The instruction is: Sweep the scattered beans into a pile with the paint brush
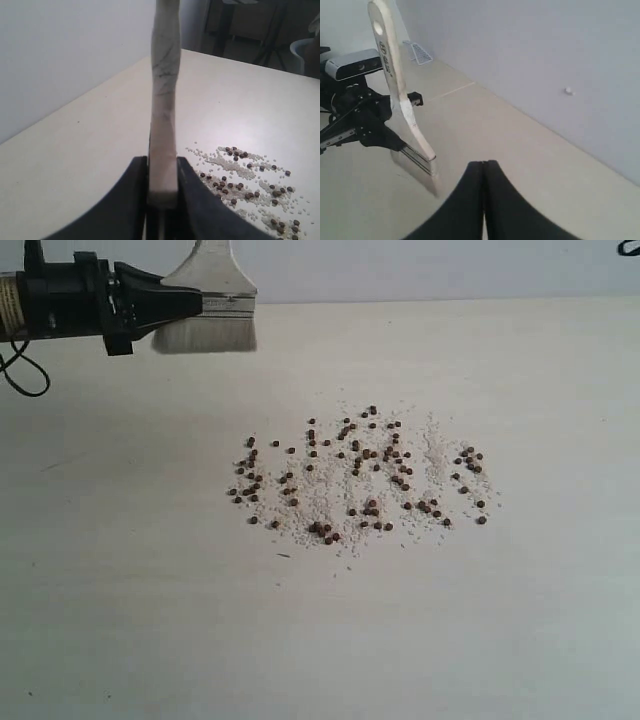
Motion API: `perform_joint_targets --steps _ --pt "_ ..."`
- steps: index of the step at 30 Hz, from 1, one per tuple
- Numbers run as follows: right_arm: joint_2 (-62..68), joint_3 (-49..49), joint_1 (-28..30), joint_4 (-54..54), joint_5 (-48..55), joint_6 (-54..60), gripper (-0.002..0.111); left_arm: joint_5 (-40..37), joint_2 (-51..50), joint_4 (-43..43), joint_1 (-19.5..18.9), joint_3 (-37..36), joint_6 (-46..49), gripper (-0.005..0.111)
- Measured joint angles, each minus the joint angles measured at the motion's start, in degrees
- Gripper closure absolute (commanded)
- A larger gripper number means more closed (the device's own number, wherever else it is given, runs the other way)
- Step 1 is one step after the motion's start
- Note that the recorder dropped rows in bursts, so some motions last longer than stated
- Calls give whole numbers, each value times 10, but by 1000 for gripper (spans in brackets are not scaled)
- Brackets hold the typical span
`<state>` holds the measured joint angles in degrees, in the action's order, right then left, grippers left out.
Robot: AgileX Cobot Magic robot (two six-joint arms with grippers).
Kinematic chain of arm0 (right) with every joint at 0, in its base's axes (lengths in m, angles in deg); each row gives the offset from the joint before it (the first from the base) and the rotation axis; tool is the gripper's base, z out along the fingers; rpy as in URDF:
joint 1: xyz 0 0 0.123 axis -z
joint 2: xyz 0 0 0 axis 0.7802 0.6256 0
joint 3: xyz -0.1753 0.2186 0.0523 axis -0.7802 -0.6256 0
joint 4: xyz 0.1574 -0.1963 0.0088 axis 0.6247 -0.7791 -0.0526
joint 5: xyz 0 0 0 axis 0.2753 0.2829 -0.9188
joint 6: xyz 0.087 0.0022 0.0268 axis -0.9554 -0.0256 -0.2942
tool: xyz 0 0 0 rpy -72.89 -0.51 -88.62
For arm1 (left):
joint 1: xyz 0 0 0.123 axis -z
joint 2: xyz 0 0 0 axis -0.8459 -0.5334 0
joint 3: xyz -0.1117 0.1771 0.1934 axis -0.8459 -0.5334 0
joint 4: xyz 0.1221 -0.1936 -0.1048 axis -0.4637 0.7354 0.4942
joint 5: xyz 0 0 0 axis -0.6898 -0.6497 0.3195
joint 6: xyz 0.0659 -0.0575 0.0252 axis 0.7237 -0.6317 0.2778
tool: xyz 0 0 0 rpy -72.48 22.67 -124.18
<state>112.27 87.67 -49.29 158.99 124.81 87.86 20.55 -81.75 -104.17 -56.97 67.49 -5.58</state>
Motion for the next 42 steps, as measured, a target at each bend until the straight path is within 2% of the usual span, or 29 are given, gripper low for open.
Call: perform_joint_targets --steps 7,11,13,19,28,42 --pt "13 0 -64 62 5 45 90 0 -2 -3 1 0 0 107" --pt "18 0 -97 58 5 80 62 0 -2 -6 2 0 0 107" --pt "18 0 -107 53 5 94 55 0 -2 -8 2 0 0 107" --pt "18 0 -133 63 6 143 55 0 -2 -45 2 0 0 107" --pt "18 10 -165 69 6 151 55 0 -2 -77 2 0 0 107" --pt "18 31 -169 71 -63 141 55 0 -2 -78 4 0 10 107"
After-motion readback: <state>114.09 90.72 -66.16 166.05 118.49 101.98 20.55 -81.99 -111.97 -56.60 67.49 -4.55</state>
